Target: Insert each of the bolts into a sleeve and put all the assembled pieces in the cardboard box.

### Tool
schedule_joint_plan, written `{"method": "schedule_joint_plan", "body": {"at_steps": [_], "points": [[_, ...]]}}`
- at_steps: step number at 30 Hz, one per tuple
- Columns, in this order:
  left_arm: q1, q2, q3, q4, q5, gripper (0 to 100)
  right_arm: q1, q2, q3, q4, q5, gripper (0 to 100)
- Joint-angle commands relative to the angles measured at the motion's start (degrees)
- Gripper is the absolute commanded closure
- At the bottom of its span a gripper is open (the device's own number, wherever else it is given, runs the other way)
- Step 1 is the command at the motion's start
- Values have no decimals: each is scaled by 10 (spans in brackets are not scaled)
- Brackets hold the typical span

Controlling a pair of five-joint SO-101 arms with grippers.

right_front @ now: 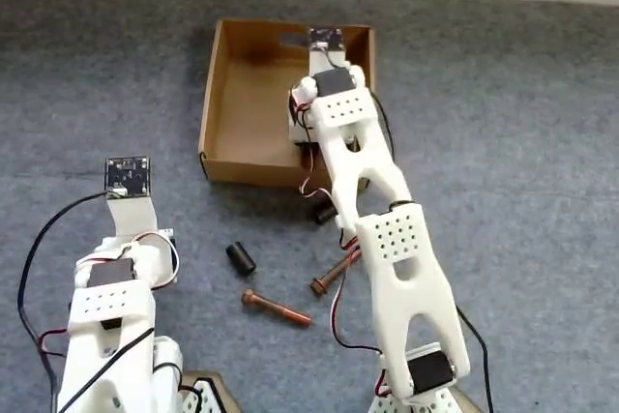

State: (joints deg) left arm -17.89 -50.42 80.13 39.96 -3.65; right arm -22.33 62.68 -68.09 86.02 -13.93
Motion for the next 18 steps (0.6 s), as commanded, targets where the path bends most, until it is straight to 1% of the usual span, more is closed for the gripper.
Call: {"method": "schedule_joint_plan", "body": {"at_steps": [1,5,6,16,18], "points": [[7,-1,-1,-8,-4,966,11,-9,-25,4,-5,981],[7,-1,-1,-8,-4,966,11,-13,-28,20,-5,896],[7,-1,-1,-8,-4,966,12,-15,-29,20,-5,887],[7,-1,-1,-8,-4,966,17,-58,-167,83,-5,887],[7,-1,-1,-8,-4,966,15,-59,-182,93,-5,920]]}}
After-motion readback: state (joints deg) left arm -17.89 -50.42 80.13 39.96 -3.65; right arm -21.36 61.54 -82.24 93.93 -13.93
